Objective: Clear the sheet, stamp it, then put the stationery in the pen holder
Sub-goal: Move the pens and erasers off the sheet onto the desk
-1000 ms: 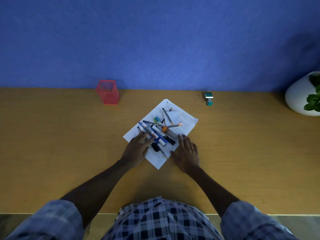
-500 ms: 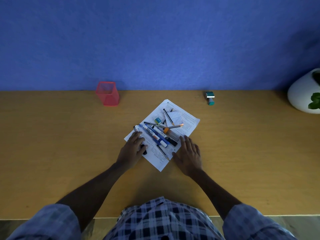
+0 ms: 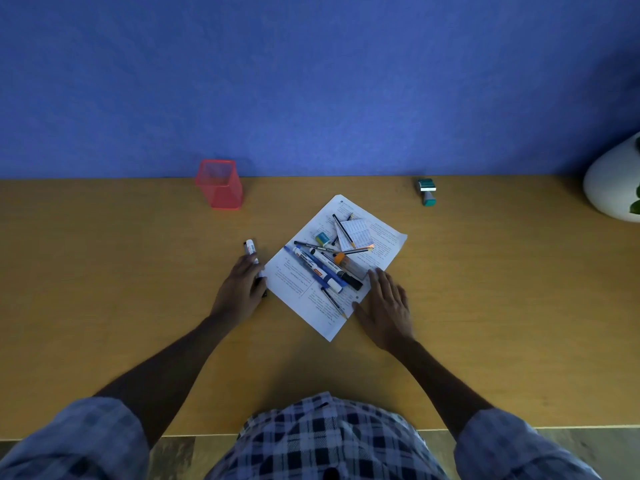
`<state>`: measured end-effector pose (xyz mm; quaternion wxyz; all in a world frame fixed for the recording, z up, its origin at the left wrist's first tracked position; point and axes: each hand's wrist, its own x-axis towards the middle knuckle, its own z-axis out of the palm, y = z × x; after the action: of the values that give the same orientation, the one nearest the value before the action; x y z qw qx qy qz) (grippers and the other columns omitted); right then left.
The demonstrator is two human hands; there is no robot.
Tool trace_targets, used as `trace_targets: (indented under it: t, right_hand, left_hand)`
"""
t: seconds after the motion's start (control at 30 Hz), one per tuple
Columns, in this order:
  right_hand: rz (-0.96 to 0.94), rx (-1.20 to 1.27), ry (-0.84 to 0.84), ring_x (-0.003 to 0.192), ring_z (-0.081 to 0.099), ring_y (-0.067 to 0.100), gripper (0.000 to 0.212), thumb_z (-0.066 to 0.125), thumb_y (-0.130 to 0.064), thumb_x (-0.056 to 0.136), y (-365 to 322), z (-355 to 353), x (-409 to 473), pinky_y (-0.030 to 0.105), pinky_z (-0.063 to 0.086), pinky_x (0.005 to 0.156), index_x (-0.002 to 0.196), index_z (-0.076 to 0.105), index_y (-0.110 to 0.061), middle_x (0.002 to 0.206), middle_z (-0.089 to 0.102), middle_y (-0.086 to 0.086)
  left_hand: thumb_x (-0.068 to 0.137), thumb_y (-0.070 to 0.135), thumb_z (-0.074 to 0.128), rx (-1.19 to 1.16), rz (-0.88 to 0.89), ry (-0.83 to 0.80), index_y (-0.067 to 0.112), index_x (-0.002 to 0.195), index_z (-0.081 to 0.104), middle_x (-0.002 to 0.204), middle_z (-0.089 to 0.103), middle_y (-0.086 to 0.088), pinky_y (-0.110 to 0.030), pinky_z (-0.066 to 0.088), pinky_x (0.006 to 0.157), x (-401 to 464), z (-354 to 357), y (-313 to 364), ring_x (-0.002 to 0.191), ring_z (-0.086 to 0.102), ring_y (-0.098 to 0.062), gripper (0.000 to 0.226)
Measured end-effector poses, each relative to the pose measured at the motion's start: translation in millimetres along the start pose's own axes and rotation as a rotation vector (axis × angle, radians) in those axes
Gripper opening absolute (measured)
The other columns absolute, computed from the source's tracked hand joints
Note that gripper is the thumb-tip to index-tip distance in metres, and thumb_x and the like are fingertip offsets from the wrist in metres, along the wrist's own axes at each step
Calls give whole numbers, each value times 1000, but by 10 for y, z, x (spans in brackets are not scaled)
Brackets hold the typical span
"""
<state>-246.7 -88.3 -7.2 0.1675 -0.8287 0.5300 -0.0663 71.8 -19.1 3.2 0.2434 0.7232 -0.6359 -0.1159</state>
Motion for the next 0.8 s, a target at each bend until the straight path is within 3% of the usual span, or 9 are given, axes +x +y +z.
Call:
trace_targets:
  t: [0.17,0.33,0.5,0.63,0.8]
  right_hand:
    - [2,-2,-10,150,16,25,83,21,-69,90,-1,1,3,45,15,119,154,15,-16,162,19,6]
    - [9,13,-10,150,17,27,83,20,-69,91,-12,5,-1,47,15,120,154,17,-15,162,19,7]
    - [4,15,-10,150,15,26,91,5,-75,87,-35,-16,-7,46,14,121,154,16,-15,162,18,7]
    - [6,22,-11,150,17,26,90,8,-74,88,-28,-13,-11,48,16,121,154,16,-15,162,18,7]
    - [-4,6,-11,150,15,26,85,17,-70,90,-7,5,-4,48,16,121,154,16,-15,162,17,7]
  left_hand:
    - [94,11,57,65,-22,-16,6,109,61,139,47,-6,-33,50,84,-52,-176,-239,125,50,-24,17]
    - [97,11,54,92,-32,-30,6,125,60,144,45,-8,-36,48,95,-99,-301,-456,133,44,-23,29]
    - [100,27,44,128,-10,-44,9,133,55,145,46,-8,-43,43,103,-108,-341,-481,137,38,-26,40]
    - [96,36,39,242,61,-21,8,132,53,139,52,-9,-45,35,109,9,-292,-333,139,36,-28,47]
    - [95,34,46,172,220,-86,6,129,56,137,53,-11,-43,46,102,232,-48,128,133,45,-26,45]
